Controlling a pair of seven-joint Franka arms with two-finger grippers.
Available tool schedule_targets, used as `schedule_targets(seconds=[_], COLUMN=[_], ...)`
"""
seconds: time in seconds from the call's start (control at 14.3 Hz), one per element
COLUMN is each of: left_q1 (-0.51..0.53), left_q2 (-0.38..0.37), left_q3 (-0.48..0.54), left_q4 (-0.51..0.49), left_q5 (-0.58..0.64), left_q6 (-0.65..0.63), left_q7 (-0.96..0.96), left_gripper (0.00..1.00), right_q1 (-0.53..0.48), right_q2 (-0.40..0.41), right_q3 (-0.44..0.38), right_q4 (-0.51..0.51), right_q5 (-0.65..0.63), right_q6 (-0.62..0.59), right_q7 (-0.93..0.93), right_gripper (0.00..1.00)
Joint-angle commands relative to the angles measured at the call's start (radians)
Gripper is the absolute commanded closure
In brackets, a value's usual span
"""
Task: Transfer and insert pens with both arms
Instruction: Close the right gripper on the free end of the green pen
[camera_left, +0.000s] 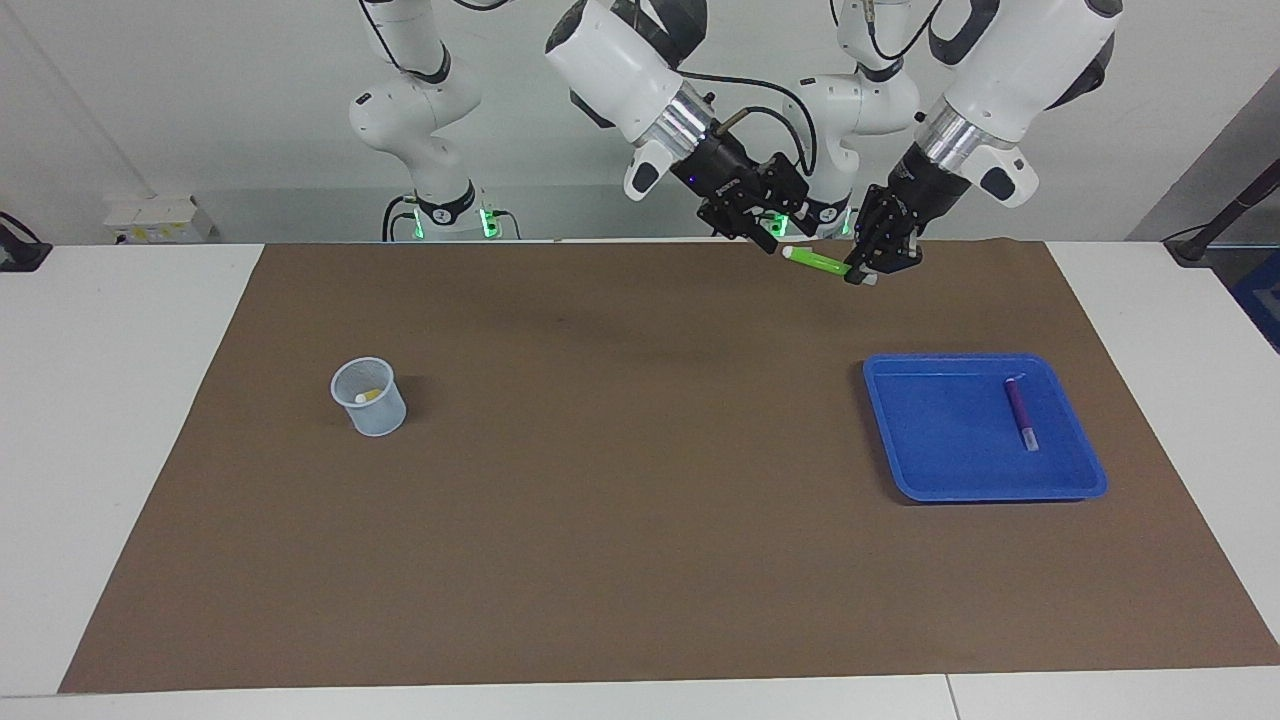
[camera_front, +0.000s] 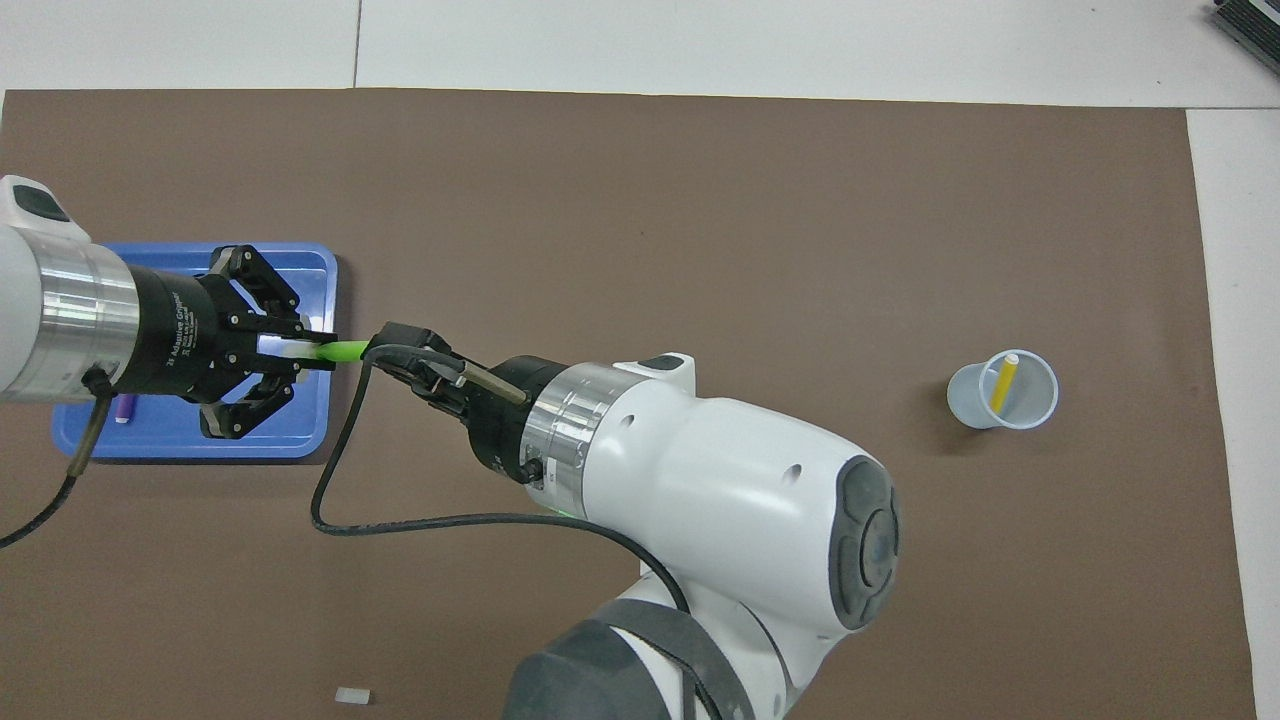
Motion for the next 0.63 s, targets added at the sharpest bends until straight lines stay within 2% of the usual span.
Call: schedule_targets(seconds=[0.0,0.14,0.35,0.49,0.56], left_q1=[-0.007,-0.005,-0.005,-0.004,-0.004], left_q2=[-0.032,-0.032,-0.032,-0.032,-0.032], left_q3=[0.011,0.011,0.011,0.011,0.011], left_q4=[-0.027,-0.027,-0.027,-0.027,-0.027], left_q5=[-0.018,-0.019,-0.019,-0.019,-0.019], left_q6=[-0.015,-0.015,-0.016,-0.018,-0.016], left_q7=[-0.011,-0.011,-0.011,-0.011,-0.011], left_gripper=[1.00,1.00,1.00,1.00,1.00], right_q1=[-0.002,-0.001,-0.002,-0.001,0.001], right_q2=[0.046,0.048,0.048,0.048,0.048], right_q3=[0.001,0.001,0.001,0.003,0.003], right_q4=[0.039,0.038,0.038,0.038,0.038], right_q5=[-0.026,-0.024,-0.024,-0.021,-0.021], right_q6=[0.056,0.074,0.076,0.076,0.076], right_q7=[0.008,0.005,0.008,0.017,0.025], right_gripper=[0.34,0.36,0.54,0.54,0.50])
